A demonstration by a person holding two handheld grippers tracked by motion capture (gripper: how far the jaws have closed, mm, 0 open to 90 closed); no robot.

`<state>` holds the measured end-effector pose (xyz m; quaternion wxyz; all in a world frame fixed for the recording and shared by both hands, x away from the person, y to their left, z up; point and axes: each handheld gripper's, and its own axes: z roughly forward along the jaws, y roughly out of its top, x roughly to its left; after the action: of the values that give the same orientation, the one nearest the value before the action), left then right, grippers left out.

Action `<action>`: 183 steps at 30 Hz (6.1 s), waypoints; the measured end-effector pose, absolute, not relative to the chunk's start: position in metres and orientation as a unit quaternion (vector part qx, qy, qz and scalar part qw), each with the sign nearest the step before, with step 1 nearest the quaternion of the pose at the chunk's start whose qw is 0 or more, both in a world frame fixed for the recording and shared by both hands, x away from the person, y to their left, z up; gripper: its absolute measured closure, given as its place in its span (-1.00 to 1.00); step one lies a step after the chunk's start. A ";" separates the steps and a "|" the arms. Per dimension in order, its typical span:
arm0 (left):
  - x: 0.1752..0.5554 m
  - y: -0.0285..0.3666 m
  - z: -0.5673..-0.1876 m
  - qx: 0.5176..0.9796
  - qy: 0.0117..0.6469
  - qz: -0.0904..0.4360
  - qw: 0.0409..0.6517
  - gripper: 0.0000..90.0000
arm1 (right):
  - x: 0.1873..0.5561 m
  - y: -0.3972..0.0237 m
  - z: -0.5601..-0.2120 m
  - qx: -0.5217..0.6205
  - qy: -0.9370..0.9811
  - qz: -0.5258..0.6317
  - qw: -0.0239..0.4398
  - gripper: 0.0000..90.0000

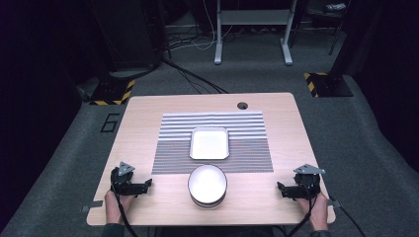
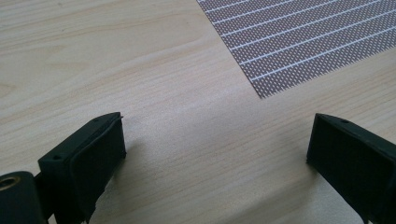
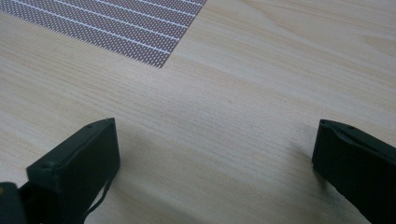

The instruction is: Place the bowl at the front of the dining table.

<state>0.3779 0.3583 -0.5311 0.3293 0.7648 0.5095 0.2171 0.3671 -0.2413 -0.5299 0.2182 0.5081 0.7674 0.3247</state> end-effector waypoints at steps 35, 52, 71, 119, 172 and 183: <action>0.365 0.344 -0.514 0.760 0.494 0.197 0.374 -0.92 | 0.357 -0.222 -0.505 0.493 0.768 0.343 0.221 -0.98; 0.361 0.324 -0.496 0.775 0.458 0.191 0.391 -0.92 | 0.356 -0.198 -0.485 0.460 0.782 0.360 0.216 -0.97; 0.361 0.311 -0.483 0.784 0.437 0.179 0.404 -0.93 | 0.360 -0.171 -0.473 0.431 0.795 0.372 0.209 -0.96; 0.369 0.259 -0.439 0.793 0.382 0.151 0.449 -0.92 | 0.363 -0.116 -0.429 0.356 0.819 0.410 0.184 -0.96; 0.376 0.208 -0.464 0.822 0.349 0.086 0.441 -0.89 | 0.371 -0.044 -0.445 0.318 0.855 0.388 0.129 -0.76; 0.373 0.203 -0.470 0.825 0.349 0.078 0.437 -0.88 | 0.373 -0.041 -0.455 0.316 0.855 0.393 0.117 -0.83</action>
<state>0.3728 0.2029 -0.4700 0.4366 0.8255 0.3491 0.0782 0.3727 -0.0406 -0.4550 0.1171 0.3163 0.8555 0.3929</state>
